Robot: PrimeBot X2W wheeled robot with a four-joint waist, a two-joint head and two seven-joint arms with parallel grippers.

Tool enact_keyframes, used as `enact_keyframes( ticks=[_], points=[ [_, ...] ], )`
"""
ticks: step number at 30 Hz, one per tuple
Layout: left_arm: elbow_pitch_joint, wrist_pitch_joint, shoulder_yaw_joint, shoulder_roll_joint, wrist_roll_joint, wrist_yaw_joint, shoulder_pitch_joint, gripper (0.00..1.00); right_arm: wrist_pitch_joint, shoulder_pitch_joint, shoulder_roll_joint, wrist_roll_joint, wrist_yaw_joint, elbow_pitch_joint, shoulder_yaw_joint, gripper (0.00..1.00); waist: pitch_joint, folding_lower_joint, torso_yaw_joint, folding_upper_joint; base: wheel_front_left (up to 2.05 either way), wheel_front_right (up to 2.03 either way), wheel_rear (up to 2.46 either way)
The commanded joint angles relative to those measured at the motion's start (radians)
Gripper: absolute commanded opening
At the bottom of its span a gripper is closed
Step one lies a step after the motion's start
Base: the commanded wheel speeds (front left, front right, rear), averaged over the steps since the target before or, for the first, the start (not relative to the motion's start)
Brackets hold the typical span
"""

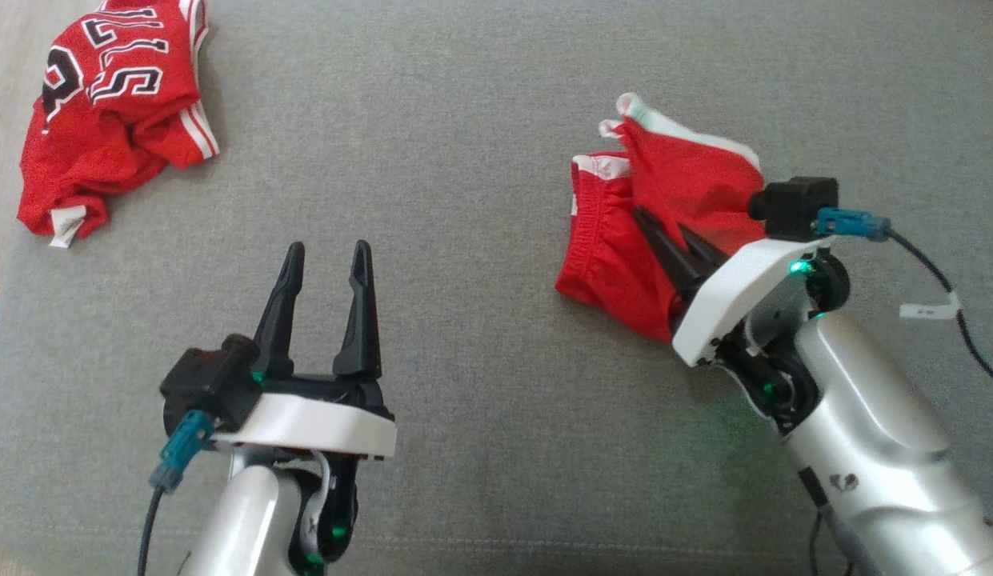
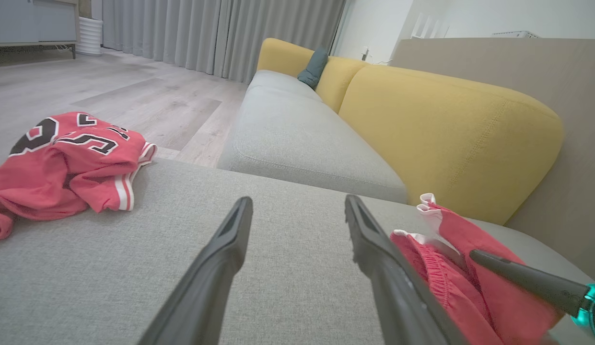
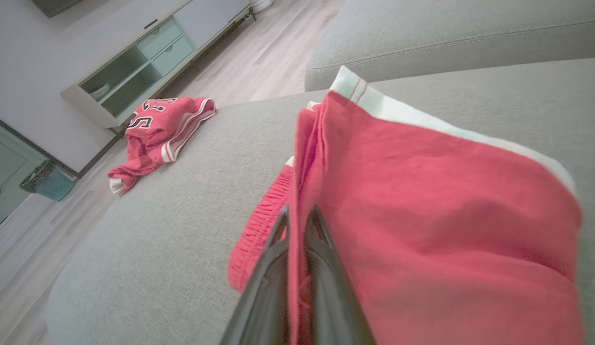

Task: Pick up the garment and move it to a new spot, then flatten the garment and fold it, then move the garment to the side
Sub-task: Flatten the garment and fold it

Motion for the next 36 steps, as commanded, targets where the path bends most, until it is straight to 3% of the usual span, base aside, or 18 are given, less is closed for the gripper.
enact_keyframes(
  ticks=[1,6,8,9,18,29,30,31,32,34,35,36],
  points=[
    [-0.032,-0.005,0.037,-0.001,-0.009,-0.003,-0.023,1.0,0.007,0.008,0.019,-0.012,-0.001,-0.036,0.013,0.0,0.0,0.0,0.005,0.0,0.0,0.0,0.0],
    [-0.028,-0.005,0.041,-0.004,-0.008,-0.004,-0.016,1.0,0.01,0.018,0.044,-0.029,-0.001,-0.027,0.014,0.0,-0.005,0.0,0.004,0.0,0.0,0.0,0.0],
    [-0.026,-0.005,0.04,-0.005,-0.007,-0.005,-0.014,1.0,0.007,0.019,0.055,-0.025,-0.001,-0.024,0.022,0.56,-0.009,0.0,-0.001,0.0,0.0,0.0,0.0],
    [-0.024,-0.005,0.04,-0.005,-0.007,-0.006,-0.013,1.0,0.002,0.021,0.06,-0.021,-0.001,-0.024,0.025,1.0,-0.012,0.0,-0.004,0.0,0.0,0.0,0.0],
    [-0.009,-0.005,0.035,-0.007,-0.003,-0.01,0.003,1.0,-0.065,0.057,0.055,0.019,-0.001,-0.092,0.043,1.0,-0.047,0.0,-0.047,0.0,0.0,0.0,0.0],
    [-0.008,-0.005,0.024,-0.008,-0.004,-0.012,0.012,1.0,-0.148,0.11,-0.006,-0.09,-0.001,-0.134,-0.102,1.0,-0.054,0.0,-0.07,0.0,0.0,0.0,0.0],
    [-0.008,-0.005,0.024,-0.009,-0.003,-0.012,0.012,1.0,-0.152,0.111,-0.009,-0.107,-0.001,-0.13,-0.102,0.67,-0.053,0.0,-0.07,0.0,0.0,0.0,0.0],
    [-0.007,-0.005,0.024,-0.009,-0.004,-0.013,0.011,1.0,-0.156,0.112,-0.013,-0.126,-0.001,-0.124,-0.097,0.42,-0.051,0.0,-0.069,0.0,0.0,0.0,0.0],
    [-0.007,-0.005,0.024,-0.009,-0.004,-0.013,0.011,1.0,-0.156,0.112,-0.013,-0.126,-0.001,-0.124,-0.097,0.42,-0.051,0.0,-0.069,0.0,0.0,0.0,0.0],
    [-0.005,-0.005,0.022,-0.009,-0.004,-0.014,0.009,1.0,-0.156,0.115,-0.016,-0.151,-0.001,-0.099,-0.079,0.07,-0.049,0.0,-0.066,0.0,0.0,0.0,0.0],
    [-0.003,-0.005,0.022,-0.009,-0.004,-0.014,0.008,1.0,-0.155,0.115,-0.013,-0.155,-0.001,-0.082,-0.069,0.0,-0.048,0.0,-0.064,0.0,0.0,0.0,0.0],
    [-0.002,-0.005,0.021,-0.009,-0.004,-0.015,0.006,1.0,-0.155,0.113,-0.012,-0.16,-0.001,-0.063,-0.057,0.0,-0.047,0.0,-0.061,0.0,0.0,0.0,0.0]
  ],
)
